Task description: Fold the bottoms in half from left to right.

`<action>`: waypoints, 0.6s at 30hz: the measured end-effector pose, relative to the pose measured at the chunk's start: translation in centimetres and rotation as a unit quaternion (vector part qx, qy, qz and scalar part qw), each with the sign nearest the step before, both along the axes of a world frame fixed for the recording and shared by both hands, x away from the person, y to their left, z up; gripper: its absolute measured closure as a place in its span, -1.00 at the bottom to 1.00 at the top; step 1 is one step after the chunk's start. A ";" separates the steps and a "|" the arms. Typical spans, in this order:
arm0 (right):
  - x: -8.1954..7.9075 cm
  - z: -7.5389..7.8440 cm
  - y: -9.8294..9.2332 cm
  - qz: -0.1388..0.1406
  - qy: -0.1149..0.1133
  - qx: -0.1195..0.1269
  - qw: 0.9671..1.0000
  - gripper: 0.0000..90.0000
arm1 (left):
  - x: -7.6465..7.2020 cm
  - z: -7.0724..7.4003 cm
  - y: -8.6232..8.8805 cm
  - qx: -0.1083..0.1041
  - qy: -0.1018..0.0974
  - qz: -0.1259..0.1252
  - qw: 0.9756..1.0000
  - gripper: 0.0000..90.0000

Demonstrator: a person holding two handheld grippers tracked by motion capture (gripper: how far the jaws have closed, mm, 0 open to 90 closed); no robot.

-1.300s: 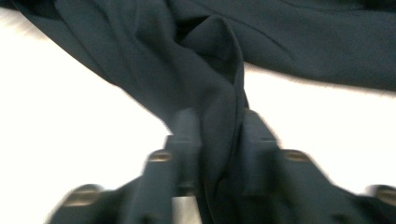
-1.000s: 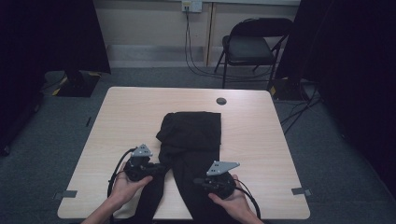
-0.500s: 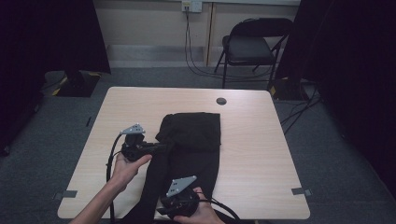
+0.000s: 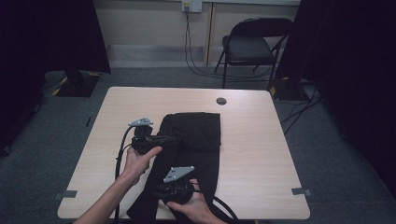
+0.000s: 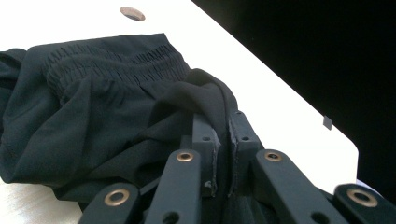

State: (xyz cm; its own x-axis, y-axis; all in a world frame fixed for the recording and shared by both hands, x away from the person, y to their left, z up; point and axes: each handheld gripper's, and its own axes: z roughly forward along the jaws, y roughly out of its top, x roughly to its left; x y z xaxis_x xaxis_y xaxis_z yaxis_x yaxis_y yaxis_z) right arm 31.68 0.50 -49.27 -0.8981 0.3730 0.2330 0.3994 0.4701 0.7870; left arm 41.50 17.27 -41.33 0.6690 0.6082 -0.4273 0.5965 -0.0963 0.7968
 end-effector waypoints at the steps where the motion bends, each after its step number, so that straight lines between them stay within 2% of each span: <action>1: 0.0 0.1 0.0 -0.001 -0.001 0.002 1.000 0.91 | 0.0 -0.1 0.0 0.002 -0.001 0.002 1.000 0.86; 2: 0.0 0.3 0.0 0.004 -0.006 0.004 1.000 1.00 | 0.0 -0.1 0.1 0.007 -0.004 0.001 1.000 0.86; 5: -0.1 1.0 -0.1 0.008 -0.010 0.004 1.000 1.00 | 0.1 -0.3 0.3 0.014 -0.006 0.003 1.000 0.84; 6: -0.2 1.3 -0.4 0.001 -0.013 0.005 1.000 1.00 | 0.1 -0.3 0.4 0.009 -0.005 0.007 1.000 0.85; 7: -0.1 1.4 -0.9 -0.004 -0.006 0.008 1.000 0.97 | 0.1 -0.3 0.5 0.011 -0.006 0.005 1.000 0.85; 8: -0.1 1.5 -1.2 -0.009 -0.015 0.002 1.000 0.69 | 0.0 -0.3 0.6 0.009 -0.007 0.005 1.000 0.85; 9: 0.0 1.6 -1.6 -0.026 -0.030 -0.012 0.999 0.44 | 0.0 -0.3 0.6 0.007 -0.009 0.004 1.000 0.85; 10: 0.3 1.6 -2.0 -0.034 -0.032 -0.014 0.999 0.26 | 0.1 -0.3 0.7 0.004 -0.009 0.003 1.000 0.85; 12: 1.2 1.4 -2.5 -0.051 -0.016 -0.017 0.998 -0.14 | 0.1 -0.3 0.6 0.002 -0.011 0.000 1.000 0.85; 13: 1.9 1.1 -2.5 -0.053 0.001 -0.017 0.998 -0.22 | 0.1 -0.4 0.5 -0.001 -0.012 -0.002 1.000 0.85; 16: 2.9 0.0 -1.8 -0.050 0.019 -0.009 0.999 -0.24 | 0.2 -0.4 0.0 -0.001 -0.020 -0.008 1.000 0.85; 17: 2.8 -0.2 -1.5 -0.047 0.020 0.002 0.999 0.02 | 0.3 -0.4 -0.1 0.005 -0.025 -0.009 1.000 0.85; 18: 2.7 -0.3 -1.2 -0.029 0.028 0.017 0.999 0.40 | 0.4 -0.5 -0.2 0.018 -0.027 -0.011 0.999 0.84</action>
State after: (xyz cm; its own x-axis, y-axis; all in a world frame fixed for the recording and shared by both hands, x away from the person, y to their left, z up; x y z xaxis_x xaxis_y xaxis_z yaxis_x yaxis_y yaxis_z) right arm 34.36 -0.74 -49.55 -0.8609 0.4149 0.2945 0.4681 0.4192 0.7779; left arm 41.91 17.11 -41.88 0.7046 0.6066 -0.3683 0.5498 -0.1384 0.8238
